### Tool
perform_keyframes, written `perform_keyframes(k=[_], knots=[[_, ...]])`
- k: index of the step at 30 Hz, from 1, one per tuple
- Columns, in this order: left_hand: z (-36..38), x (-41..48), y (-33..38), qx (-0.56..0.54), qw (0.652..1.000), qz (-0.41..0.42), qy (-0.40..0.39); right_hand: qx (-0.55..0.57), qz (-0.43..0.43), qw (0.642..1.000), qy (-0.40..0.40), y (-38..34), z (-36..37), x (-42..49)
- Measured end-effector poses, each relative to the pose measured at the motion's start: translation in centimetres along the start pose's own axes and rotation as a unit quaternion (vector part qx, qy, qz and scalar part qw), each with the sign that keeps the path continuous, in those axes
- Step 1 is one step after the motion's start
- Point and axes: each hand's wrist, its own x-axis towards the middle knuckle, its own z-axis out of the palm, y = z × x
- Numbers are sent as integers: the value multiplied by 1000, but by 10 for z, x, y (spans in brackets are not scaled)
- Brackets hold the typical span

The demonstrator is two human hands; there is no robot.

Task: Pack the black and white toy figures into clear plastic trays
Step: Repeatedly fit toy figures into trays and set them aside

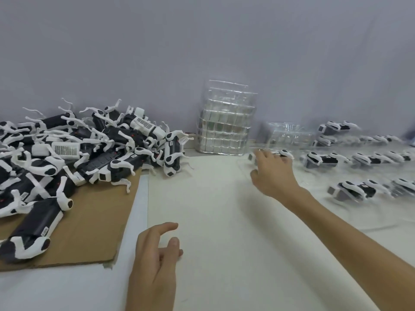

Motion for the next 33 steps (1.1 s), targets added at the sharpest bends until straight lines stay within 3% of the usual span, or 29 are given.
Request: perform_keyframes(k=[3,7,20,33], knots=[[1,1,-5,30,1000,-2,-2,-25,-91,996,-2,-16,8,4],[-2,4,-5,45,999,-3,-9,-79,-17,994,-73,6,17,14],[-4,5,-6,68,997,3,-22,-148,59,987,-33,65,25,10],[-2,1,1,55,998,4,-6,-166,122,976,-70,94,26,16]])
